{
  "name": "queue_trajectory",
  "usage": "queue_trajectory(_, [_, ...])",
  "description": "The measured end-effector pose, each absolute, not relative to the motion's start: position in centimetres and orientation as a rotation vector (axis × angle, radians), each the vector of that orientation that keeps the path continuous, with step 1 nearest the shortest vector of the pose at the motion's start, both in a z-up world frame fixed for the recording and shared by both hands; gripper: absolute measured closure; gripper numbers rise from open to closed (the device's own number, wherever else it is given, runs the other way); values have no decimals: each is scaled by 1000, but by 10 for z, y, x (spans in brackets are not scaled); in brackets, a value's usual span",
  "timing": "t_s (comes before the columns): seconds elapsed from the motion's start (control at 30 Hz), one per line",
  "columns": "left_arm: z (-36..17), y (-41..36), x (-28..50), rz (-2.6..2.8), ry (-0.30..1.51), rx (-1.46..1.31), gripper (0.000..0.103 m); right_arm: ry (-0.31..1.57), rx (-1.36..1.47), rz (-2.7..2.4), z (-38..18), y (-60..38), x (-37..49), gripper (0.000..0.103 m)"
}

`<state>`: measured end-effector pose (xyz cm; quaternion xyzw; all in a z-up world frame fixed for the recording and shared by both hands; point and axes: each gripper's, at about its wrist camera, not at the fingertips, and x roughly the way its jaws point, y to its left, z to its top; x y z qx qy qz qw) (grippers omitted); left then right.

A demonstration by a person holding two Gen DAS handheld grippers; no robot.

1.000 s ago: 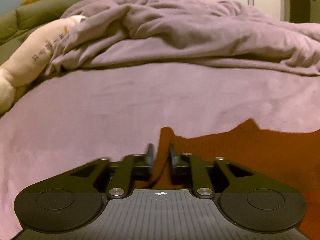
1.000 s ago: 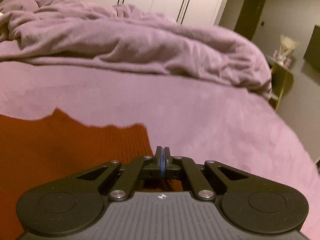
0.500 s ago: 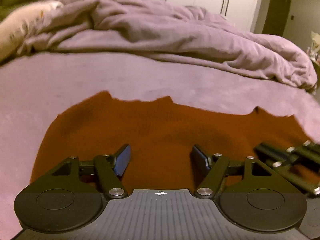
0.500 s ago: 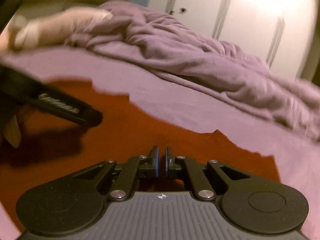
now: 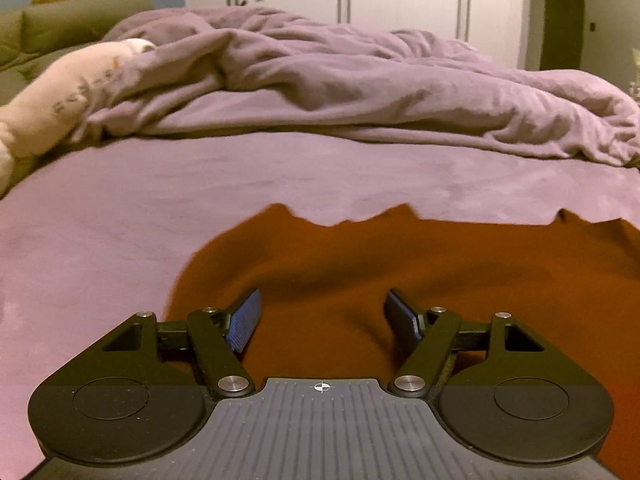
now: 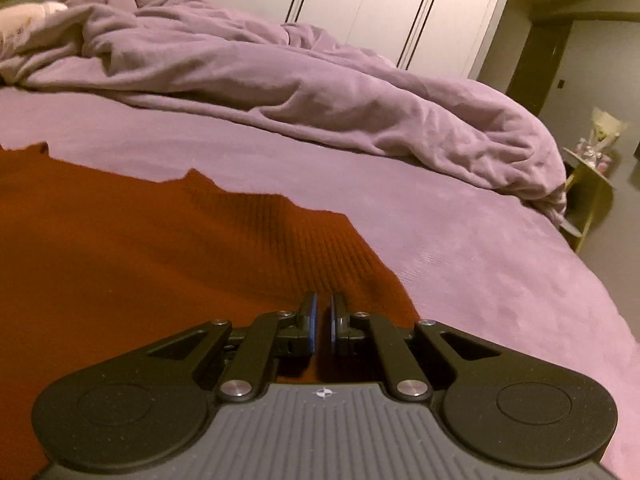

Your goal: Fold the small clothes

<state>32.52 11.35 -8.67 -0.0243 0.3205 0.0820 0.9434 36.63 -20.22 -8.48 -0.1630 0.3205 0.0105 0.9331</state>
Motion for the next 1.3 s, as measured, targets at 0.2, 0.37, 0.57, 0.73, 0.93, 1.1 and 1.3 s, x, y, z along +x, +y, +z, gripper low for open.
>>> queue_trajectory(0.2, [-78, 137, 287, 248, 647, 18, 21, 634, -376, 20, -70, -199, 344, 91])
queue_trajectory(0.37, [-76, 161, 265, 272, 704, -121, 18, 600, -292, -19, -64, -230, 298, 79])
queue_trajectory(0.57, [-71, 158, 261, 269, 737, -162, 18, 607, -202, -57, -37, -243, 273, 79])
queue_trajectory(0.73, [-67, 145, 259, 235, 767, -155, 18, 614, -181, 52, -36, -228, 254, 80])
queue_trajectory(0.93, [-68, 141, 259, 214, 778, -135, 19, 629, -279, 52, -49, -218, 250, 80])
queue_trajectory(1.1, [-75, 149, 257, 202, 792, -190, 18, 631, -350, 48, -57, -214, 250, 80])
queue_trajectory(1.3, [-71, 176, 244, 249, 790, -236, 17, 650, -424, 44, -55, -212, 251, 79])
